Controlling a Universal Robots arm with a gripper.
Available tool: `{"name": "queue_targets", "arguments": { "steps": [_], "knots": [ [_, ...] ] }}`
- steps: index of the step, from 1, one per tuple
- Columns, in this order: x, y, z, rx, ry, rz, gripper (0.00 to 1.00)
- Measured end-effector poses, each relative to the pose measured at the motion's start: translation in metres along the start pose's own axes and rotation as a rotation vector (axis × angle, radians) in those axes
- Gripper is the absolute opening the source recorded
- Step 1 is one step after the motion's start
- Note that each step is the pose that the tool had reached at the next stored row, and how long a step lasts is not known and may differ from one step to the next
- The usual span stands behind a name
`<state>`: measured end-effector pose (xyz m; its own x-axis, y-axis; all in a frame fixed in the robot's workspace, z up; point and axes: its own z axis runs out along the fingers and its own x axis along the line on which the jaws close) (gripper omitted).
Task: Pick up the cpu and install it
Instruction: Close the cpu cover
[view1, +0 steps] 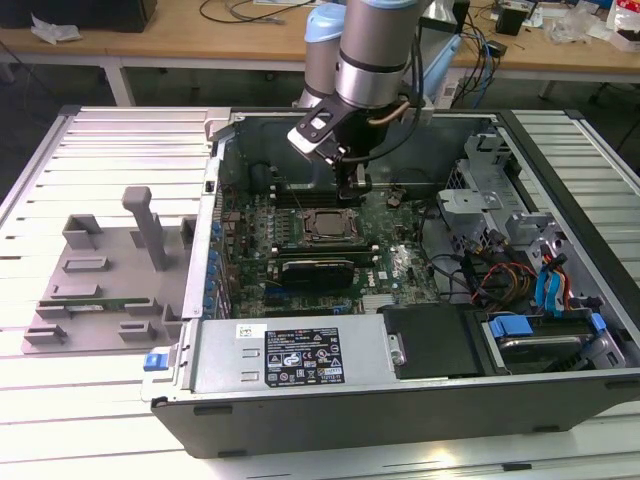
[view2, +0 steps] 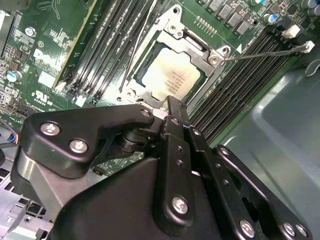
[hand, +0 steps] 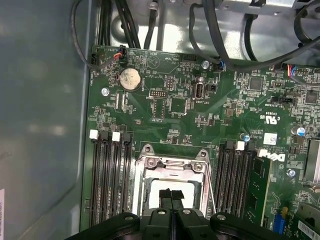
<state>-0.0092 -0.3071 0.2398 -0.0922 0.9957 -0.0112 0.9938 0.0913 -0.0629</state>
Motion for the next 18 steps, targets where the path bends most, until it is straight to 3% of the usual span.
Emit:
{"name": "queue_targets", "arguments": {
  "steps": [6, 18],
  "knots": [
    [0.0007, -0.0065, 0.0042, 0.0, 0.0, 0.0, 0.11],
    [0.0029, -0.0236, 0.025, 0.0, 0.0, 0.0, 0.11]
  ]
}}
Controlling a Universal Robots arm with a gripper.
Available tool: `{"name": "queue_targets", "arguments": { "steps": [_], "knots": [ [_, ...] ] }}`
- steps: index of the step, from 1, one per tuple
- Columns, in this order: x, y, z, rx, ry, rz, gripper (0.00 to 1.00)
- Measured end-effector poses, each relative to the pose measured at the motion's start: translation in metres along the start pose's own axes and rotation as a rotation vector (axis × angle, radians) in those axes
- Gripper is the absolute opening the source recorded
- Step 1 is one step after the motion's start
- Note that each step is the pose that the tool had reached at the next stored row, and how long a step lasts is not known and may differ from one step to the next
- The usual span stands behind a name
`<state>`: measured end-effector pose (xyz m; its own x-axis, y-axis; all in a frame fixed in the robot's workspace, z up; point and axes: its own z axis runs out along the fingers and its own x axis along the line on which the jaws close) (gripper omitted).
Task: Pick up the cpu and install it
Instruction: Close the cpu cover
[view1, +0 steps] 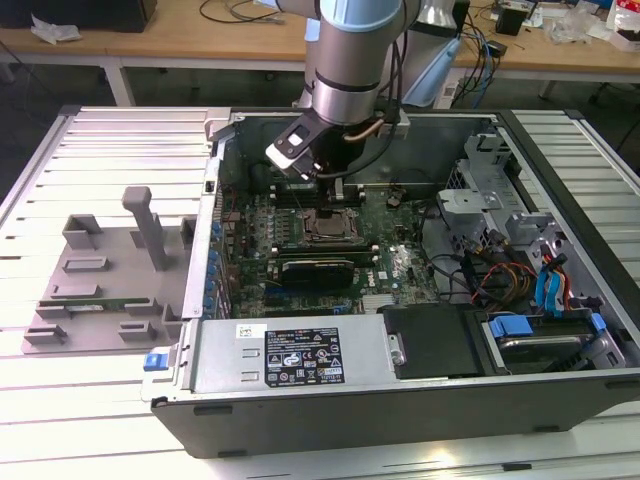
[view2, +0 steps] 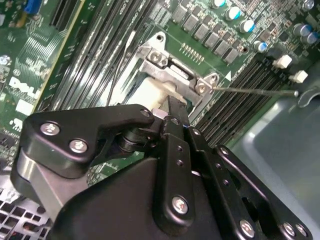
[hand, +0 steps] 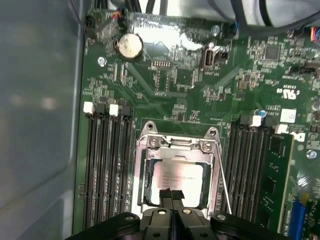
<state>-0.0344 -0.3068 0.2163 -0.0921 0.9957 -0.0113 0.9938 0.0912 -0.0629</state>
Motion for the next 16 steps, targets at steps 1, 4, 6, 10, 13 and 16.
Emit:
{"name": "queue_targets", "arguments": {
  "steps": [1, 4, 6, 10, 13, 16],
  "knots": [
    [0.0002, -0.0015, 0.0031, 0.0, -0.0001, 0.0, 0.11],
    [0.0008, -0.0069, 0.0106, -0.0001, 0.0001, 0.0, 0.11],
    [0.0009, -0.0093, 0.0127, 0.0004, -0.0005, 0.0, 0.11],
    [0.0007, -0.0062, 0.0127, -0.0001, -0.0001, 0.0, 0.11],
    [0.0, 0.001, 0.0122, 0.0001, 0.0, 0.0, 0.11],
    [-0.0001, 0.0028, 0.0119, 0.0, 0.0001, 0.0, 0.11]
  ]
}}
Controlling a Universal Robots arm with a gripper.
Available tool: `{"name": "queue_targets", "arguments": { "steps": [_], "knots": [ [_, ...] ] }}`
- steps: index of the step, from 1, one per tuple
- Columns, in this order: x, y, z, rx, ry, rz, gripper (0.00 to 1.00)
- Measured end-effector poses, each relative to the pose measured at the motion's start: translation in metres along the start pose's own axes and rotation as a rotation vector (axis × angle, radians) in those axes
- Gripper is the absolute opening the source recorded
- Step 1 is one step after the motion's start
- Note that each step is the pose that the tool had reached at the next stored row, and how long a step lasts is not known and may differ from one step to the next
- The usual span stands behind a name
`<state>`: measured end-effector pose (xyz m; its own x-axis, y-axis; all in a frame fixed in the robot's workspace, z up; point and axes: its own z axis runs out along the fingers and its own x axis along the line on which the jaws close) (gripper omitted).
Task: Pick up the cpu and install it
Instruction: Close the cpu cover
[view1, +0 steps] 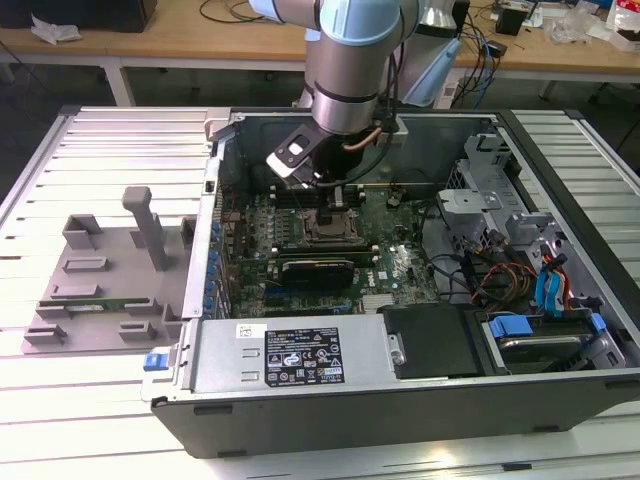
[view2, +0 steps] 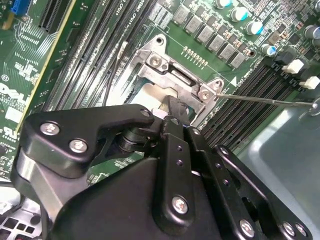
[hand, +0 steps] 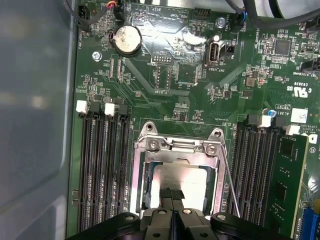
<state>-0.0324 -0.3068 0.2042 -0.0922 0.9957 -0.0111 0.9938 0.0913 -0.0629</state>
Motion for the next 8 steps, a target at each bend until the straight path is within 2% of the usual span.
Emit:
{"name": "queue_targets", "arguments": {
  "steps": [8],
  "knots": [
    [-0.0002, 0.0006, -0.0016, 0.0002, 0.0, 0.002, 0.11]
  ]
}}
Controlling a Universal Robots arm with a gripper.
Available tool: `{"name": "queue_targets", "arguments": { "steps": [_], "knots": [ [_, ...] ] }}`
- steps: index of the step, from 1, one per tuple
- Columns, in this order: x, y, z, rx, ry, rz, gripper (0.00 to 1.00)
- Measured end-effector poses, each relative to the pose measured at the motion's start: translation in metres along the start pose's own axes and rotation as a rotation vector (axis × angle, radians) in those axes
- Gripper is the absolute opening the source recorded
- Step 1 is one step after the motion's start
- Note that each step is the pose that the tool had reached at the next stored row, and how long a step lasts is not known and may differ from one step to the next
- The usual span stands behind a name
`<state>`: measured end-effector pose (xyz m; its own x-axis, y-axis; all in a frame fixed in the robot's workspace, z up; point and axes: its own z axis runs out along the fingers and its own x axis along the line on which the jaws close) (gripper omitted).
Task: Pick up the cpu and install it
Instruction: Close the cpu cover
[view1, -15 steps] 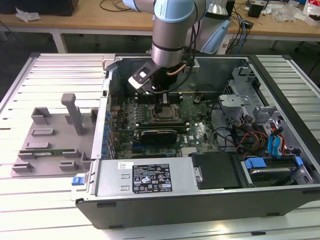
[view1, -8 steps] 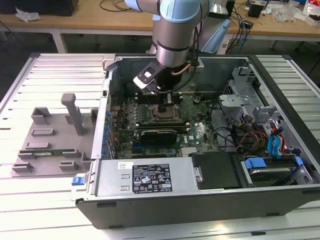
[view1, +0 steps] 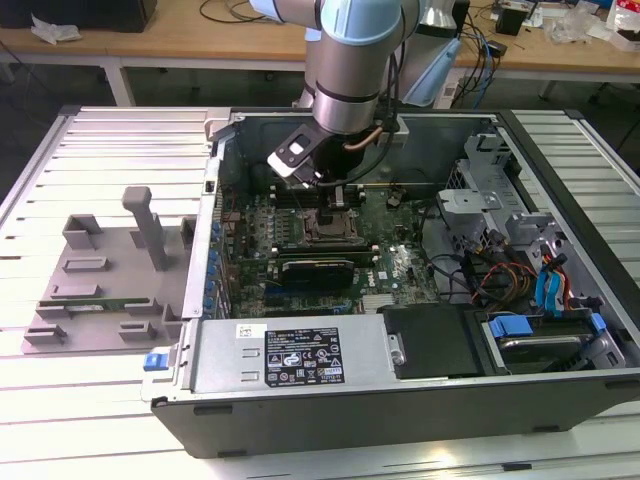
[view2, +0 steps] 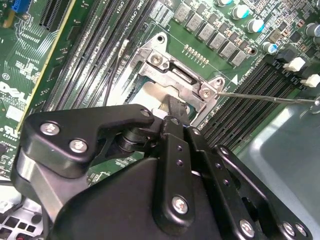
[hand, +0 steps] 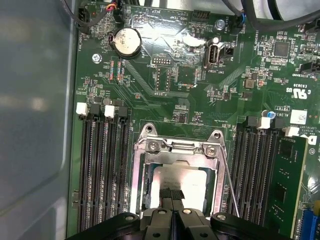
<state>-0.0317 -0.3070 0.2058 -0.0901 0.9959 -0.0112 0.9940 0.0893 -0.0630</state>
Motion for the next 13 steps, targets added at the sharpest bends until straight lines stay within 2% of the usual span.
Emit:
{"name": "queue_targets", "arguments": {
  "steps": [13],
  "knots": [
    [0.0, -0.0002, -0.0026, 0.0, 0.0, 0.0, 0.11]
  ]
}}
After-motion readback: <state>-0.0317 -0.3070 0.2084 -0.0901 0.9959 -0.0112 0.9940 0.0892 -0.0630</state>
